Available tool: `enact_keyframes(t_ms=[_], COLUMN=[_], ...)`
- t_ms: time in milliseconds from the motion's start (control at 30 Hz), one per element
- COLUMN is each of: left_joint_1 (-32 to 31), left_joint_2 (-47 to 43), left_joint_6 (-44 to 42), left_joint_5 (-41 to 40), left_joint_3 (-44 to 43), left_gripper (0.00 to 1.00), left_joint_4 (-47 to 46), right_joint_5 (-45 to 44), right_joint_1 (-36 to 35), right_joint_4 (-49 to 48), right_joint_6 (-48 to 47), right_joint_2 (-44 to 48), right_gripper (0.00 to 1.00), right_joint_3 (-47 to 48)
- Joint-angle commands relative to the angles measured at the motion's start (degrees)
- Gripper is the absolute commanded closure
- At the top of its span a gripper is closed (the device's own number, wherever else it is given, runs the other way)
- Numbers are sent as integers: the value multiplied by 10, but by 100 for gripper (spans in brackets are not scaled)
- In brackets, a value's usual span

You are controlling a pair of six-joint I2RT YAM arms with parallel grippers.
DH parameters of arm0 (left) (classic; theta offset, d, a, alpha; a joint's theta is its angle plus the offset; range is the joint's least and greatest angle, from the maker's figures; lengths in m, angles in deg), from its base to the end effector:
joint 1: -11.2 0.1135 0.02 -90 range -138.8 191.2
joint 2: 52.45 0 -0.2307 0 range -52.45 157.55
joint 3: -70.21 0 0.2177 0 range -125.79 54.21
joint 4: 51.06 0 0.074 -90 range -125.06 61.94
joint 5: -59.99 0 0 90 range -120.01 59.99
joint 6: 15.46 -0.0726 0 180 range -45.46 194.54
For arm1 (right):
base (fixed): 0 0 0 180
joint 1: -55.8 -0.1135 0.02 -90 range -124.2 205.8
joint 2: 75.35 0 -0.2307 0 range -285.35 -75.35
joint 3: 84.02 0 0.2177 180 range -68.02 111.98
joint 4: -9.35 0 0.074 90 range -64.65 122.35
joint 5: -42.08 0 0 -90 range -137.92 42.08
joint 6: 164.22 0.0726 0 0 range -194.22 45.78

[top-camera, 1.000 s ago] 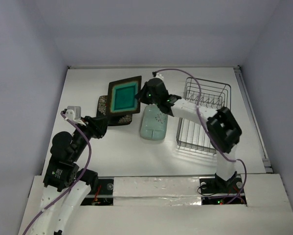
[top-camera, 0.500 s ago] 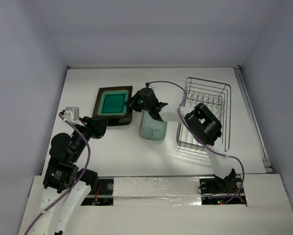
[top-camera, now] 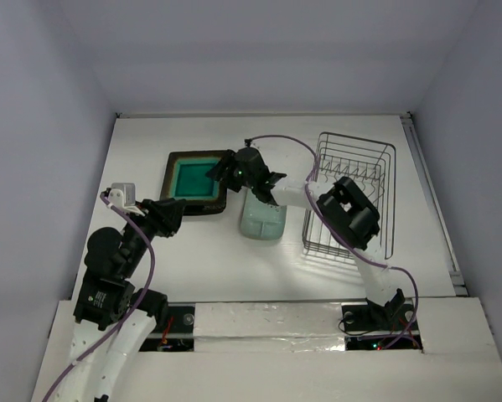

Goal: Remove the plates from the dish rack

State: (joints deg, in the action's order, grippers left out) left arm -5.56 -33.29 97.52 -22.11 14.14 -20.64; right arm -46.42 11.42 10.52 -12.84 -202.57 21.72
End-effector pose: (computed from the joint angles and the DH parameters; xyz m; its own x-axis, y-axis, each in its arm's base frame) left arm 0.1131 -0.0445 0.3365 -0.0629 -0.3849 -0.9208 0.4256 0.8242 -0.3736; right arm 0.3542 0.3492 0.1610 -0.7607 0.4833 -0.4332 -0.1016 0.5706 0.8149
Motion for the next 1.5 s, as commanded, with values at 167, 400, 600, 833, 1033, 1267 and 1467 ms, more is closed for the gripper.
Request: enact_keyframes(t_ms=[167, 400, 600, 833, 1033, 1267, 1467], left_joint_1=[9, 9, 9, 9, 9, 9, 9], left_joint_2=[-3, -8, -9, -11, -9, -3, 17], left_joint_6=[0, 0, 0, 0, -1, -1, -1], left_joint_5=[8, 8, 7, 4, 3, 2, 20], left_joint_3=[3, 3, 3, 3, 1, -5, -19], left_gripper=[66, 66, 66, 65, 57, 25, 6], left_joint_4=[-25, -25, -25, -24, -21, -18, -31], right_joint_5=[-11, -85, -84, -105, -175, -263, -316], right_joint_1=[-14, -25, -25, -36, -41, -41, -41], right_joint_4=[142, 290, 382, 379, 320, 220, 240], right_joint_6=[-105, -171, -216, -225, -255, -331, -376], right_joint_2=[41, 29, -19, -1, 151, 454, 692], right_gripper=[9, 0, 0, 0, 60, 100, 100], right_joint_3=[114, 178, 252, 237, 108, -109, -252])
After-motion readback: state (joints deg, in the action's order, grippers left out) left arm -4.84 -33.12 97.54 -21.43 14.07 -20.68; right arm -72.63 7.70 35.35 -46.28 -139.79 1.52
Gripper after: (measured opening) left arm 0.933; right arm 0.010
